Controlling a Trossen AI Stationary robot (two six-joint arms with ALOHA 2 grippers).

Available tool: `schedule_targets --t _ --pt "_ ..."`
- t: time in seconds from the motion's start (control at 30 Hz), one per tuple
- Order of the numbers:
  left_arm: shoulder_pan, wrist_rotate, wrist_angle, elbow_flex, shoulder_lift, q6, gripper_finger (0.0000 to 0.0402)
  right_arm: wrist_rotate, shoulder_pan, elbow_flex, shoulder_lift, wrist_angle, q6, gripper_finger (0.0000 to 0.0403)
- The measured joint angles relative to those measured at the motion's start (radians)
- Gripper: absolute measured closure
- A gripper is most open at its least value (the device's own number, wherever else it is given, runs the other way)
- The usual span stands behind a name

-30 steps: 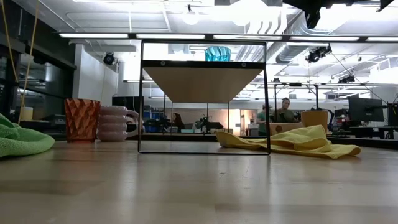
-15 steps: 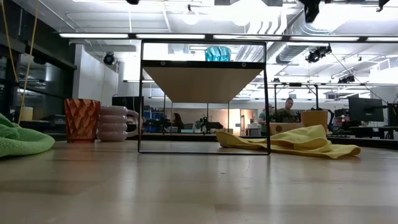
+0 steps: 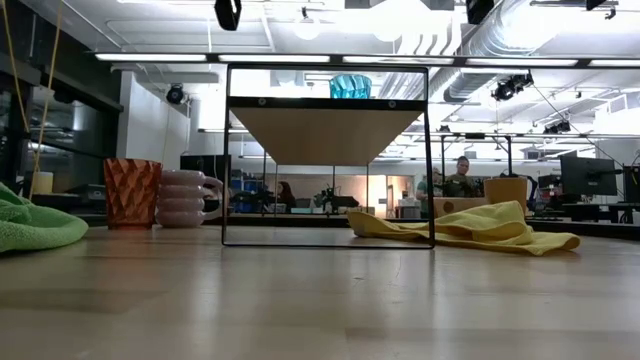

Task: Stack small to large cups/mugs on shelf
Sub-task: Put the blue plastic cup on the shelf

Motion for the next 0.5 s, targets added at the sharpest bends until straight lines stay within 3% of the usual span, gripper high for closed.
schedule_targets --t 0.13,0.33,0.5 --pt "-0.009 -0.003 0.029 -0.026 -0.018 -0.001 0.0401 0.028 0.022 0.000 0.004 0.024 -0.008 0.0396" --pt "-0.043 -0.073 0.152 -0.119 -0.062 -0.037 0.0401 0.032 0.025 0.000 0.007 0.026 -0.009 0.0400" --pt "-0.040 -0.051 0.146 -0.127 -0.078 -0.061 0.0401 0.032 0.025 0.000 0.007 0.026 -0.014 0.0402"
